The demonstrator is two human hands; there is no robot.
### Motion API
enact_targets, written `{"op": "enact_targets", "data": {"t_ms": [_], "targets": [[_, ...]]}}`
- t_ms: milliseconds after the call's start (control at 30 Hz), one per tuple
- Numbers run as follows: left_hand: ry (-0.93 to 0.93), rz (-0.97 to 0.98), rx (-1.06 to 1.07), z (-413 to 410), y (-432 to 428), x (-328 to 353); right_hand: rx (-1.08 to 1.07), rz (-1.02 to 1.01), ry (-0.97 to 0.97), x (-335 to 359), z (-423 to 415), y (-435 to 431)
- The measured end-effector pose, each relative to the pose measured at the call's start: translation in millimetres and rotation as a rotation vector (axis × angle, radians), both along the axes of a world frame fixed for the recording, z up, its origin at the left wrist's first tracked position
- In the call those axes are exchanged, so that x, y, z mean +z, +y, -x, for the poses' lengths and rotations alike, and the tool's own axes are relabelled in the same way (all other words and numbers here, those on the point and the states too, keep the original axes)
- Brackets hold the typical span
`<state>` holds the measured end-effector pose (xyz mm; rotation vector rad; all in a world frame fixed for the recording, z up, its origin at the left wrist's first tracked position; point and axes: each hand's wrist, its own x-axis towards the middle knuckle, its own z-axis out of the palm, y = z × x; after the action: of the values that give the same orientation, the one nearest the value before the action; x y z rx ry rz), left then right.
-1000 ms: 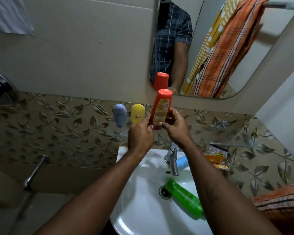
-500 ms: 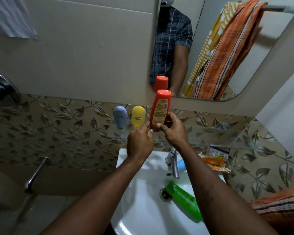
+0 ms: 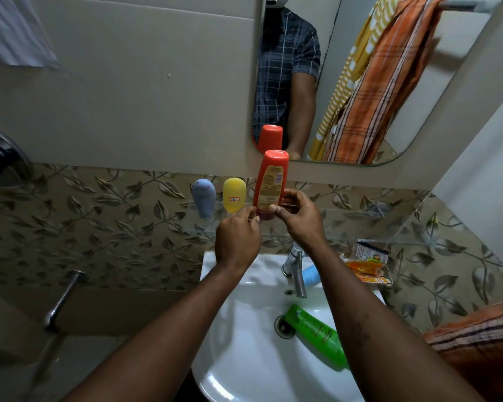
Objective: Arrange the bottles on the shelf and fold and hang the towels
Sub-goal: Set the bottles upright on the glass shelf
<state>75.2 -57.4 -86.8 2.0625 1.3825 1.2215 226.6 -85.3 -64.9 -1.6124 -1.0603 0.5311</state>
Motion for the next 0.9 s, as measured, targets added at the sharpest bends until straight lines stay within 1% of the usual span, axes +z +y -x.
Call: {"op": "enact_targets", "data": {"t_ms": [133, 567, 767, 900], "targets": [[-0.004, -0.004, 0.0, 0, -2, -1, -0.052, -0.02, 0.001, -3, -2, -10], [-0.051, 0.016, -0.032, -3, 0, -1, -0.038, 0.051, -0.01, -2, 0, -10], [-0.133, 0.032, -0.089, -11, -4, 8, 0.011, 0.051, -0.136, 1, 8, -1], [-0.097, 0.119, -0.122, -21, -6, 15, 0.015, -0.024, -0.202, -2, 13, -12]]}}
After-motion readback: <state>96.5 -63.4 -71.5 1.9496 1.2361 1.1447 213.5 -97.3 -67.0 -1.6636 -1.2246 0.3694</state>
